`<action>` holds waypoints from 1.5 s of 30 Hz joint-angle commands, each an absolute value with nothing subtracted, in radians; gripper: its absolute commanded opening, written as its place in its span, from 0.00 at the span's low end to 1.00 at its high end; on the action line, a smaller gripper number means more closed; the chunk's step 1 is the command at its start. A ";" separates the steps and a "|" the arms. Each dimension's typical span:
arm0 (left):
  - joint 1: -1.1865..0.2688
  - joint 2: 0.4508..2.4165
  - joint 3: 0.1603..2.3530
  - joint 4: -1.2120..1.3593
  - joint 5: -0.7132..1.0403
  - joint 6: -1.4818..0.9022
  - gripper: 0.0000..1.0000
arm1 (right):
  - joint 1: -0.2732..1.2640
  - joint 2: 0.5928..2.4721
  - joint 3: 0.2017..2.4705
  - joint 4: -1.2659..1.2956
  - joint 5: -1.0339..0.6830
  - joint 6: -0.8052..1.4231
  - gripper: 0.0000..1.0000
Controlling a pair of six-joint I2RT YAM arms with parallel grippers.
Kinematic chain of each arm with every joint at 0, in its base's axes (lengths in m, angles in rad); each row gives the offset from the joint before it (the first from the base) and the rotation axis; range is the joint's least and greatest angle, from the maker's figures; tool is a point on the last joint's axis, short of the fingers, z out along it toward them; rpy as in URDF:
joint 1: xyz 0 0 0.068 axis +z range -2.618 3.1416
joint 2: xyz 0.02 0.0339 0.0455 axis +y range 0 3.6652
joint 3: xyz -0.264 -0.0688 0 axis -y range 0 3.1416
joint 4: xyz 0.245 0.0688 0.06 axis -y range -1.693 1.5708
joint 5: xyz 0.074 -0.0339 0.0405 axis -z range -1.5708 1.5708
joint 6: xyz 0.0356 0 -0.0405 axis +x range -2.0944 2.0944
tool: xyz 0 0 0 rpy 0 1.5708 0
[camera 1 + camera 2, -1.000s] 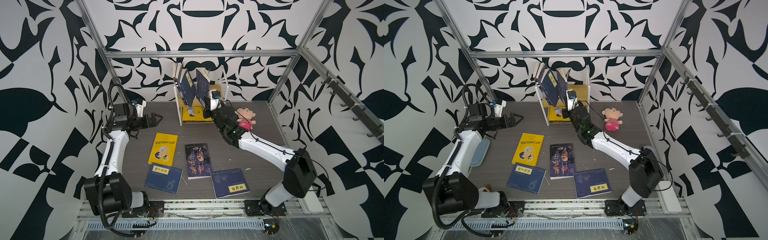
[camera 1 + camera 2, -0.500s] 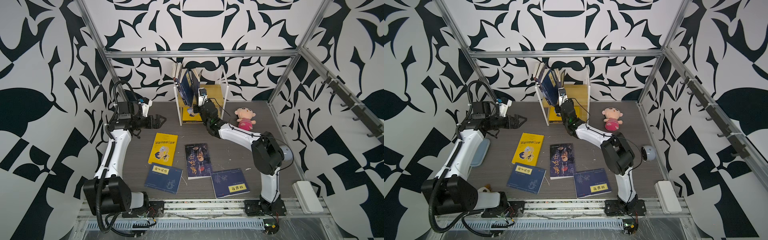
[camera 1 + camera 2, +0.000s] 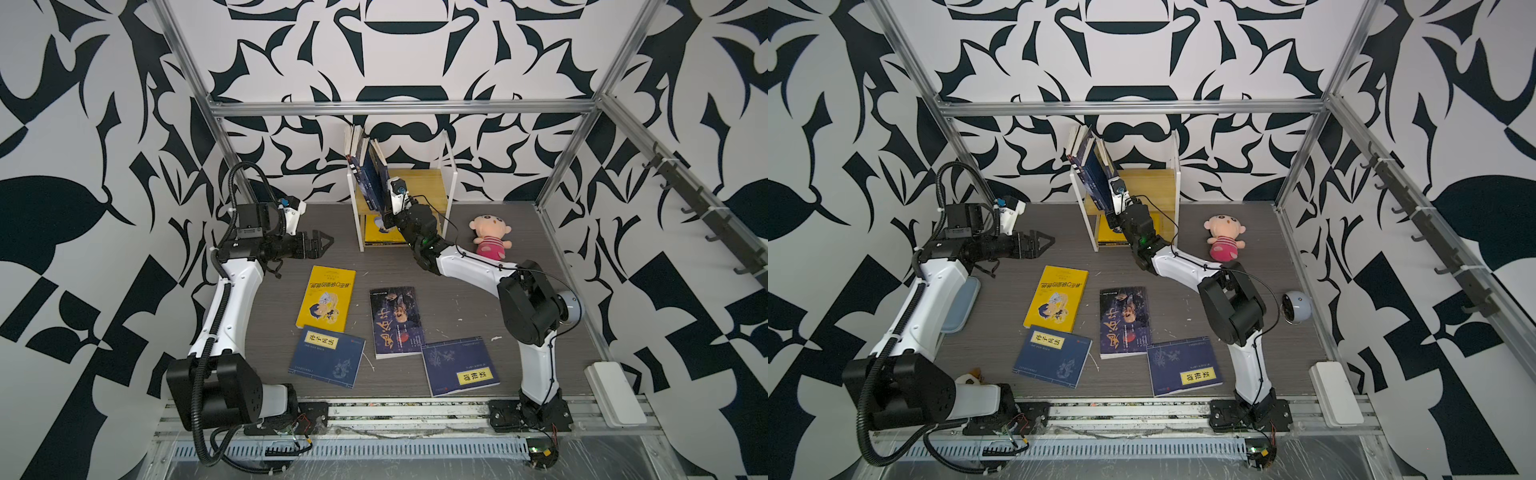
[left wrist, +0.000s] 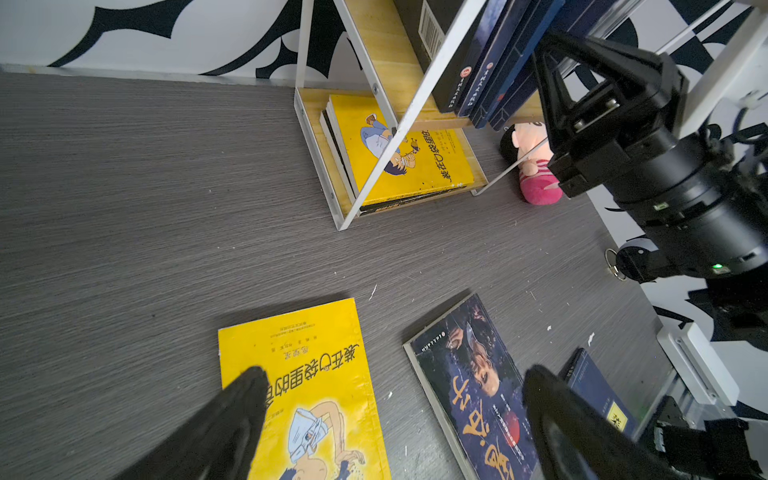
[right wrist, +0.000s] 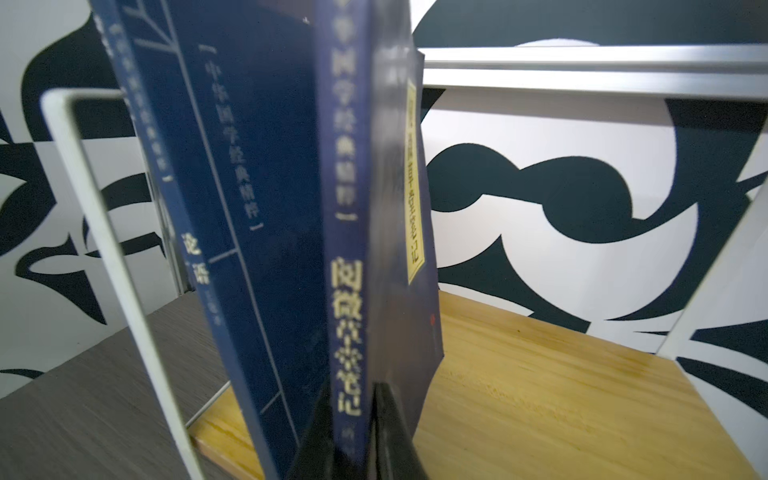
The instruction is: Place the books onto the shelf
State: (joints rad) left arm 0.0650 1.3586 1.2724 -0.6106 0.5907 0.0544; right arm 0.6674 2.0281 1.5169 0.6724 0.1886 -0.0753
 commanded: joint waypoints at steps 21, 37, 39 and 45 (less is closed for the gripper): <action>0.064 1.356 1.287 -0.623 0.600 0.081 0.99 | 0.548 1.796 1.364 0.533 -0.290 -0.043 0.62; 0.071 1.349 1.287 -0.624 0.609 0.074 1.00 | 0.440 2.087 1.742 0.295 -0.726 0.049 0.88; 0.071 1.349 1.287 -0.625 0.612 0.073 0.99 | 0.440 2.116 1.776 0.296 -0.753 0.075 0.84; 0.072 1.349 1.287 -0.624 0.619 0.065 0.99 | 0.440 2.169 1.838 0.296 -0.766 0.103 0.77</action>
